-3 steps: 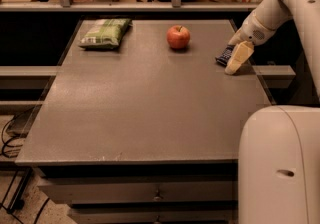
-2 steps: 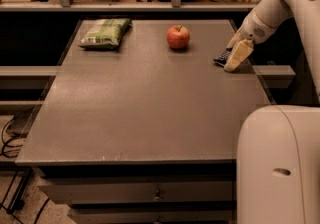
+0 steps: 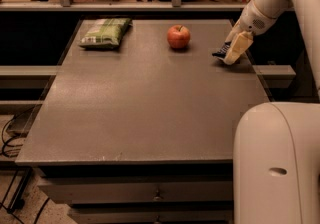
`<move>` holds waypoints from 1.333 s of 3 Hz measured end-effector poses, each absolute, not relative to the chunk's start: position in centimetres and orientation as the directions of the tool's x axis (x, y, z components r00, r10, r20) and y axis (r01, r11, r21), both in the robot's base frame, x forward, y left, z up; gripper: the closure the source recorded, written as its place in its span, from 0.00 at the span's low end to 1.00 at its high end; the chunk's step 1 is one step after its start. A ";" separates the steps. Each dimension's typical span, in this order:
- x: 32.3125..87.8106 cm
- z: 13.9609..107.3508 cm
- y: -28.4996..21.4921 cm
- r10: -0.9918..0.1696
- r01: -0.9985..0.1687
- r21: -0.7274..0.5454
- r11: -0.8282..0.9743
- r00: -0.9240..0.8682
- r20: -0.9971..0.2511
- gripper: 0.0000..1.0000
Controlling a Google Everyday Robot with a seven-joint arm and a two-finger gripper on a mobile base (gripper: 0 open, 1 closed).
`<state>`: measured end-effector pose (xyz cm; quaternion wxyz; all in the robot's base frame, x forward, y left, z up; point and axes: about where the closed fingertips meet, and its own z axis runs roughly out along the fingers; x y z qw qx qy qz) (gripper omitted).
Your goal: Pick rxbar blueberry
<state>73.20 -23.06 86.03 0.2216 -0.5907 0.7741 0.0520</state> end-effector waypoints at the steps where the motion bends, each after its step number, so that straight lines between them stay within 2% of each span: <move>1: 72.9 90.2 -22.7 -0.905 -0.925 -0.262 0.277 -0.160 -0.394 1.00; 4: 68.5 107.0 -20.4 -0.918 -0.806 -0.570 0.160 0.092 -0.386 1.00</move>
Offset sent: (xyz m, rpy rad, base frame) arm -0.0489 0.0161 0.1577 -0.0713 -0.2842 0.0620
